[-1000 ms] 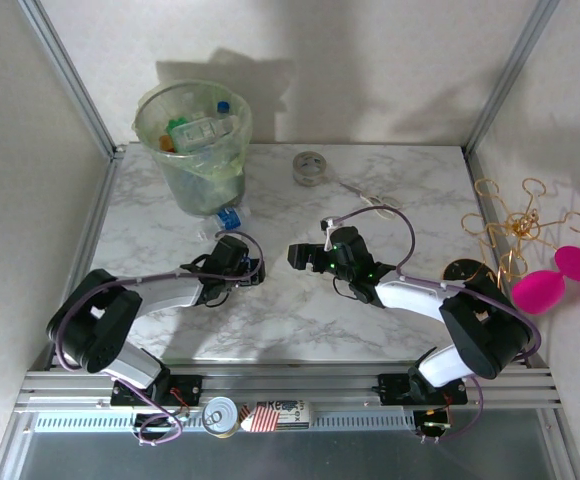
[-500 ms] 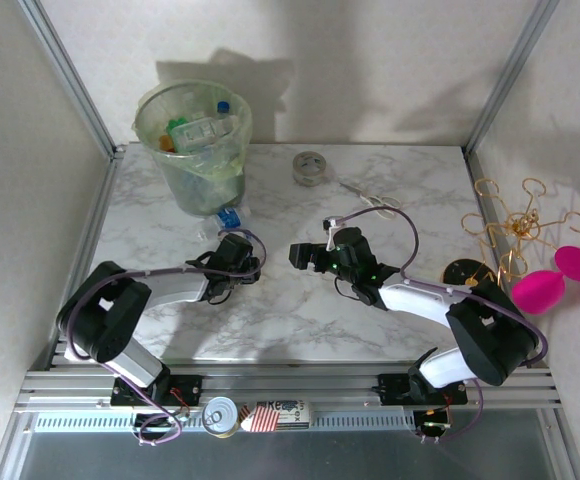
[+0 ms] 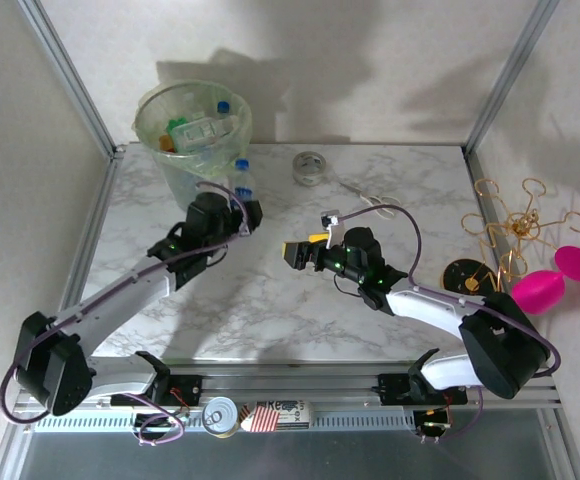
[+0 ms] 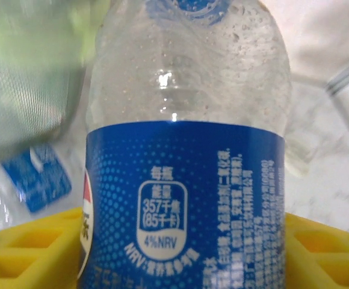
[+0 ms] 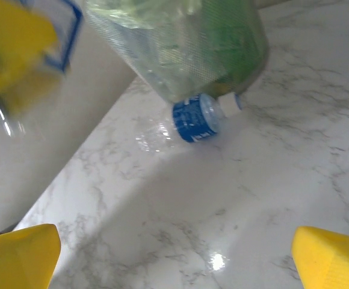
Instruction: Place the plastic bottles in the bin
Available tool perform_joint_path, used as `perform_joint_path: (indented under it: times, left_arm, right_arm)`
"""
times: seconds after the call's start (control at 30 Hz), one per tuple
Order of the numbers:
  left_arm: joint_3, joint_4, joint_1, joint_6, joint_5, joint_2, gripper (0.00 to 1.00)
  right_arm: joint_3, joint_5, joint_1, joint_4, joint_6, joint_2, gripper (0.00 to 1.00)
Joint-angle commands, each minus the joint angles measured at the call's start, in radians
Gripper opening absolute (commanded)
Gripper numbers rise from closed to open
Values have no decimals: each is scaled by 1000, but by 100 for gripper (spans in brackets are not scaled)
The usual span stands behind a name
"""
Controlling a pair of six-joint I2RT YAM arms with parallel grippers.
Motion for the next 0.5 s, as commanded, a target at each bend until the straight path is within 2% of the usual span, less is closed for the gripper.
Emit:
perform_joint_path:
  times: [0.0, 0.17, 0.37, 0.47]
  left_arm:
    - [118, -54, 56, 61, 6, -33, 51]
    - [309, -98, 191, 90, 89, 4, 51]
    - [473, -99, 298, 155, 64, 74, 51]
    - [531, -93, 364, 161, 91, 131, 50]
  right_arm:
    - [0, -72, -5, 75, -36, -23, 99]
    - [12, -101, -5, 95, -51, -17, 99]
    - [20, -93, -5, 78, -75, -16, 99]
    - [18, -88, -5, 65, -84, -17, 99]
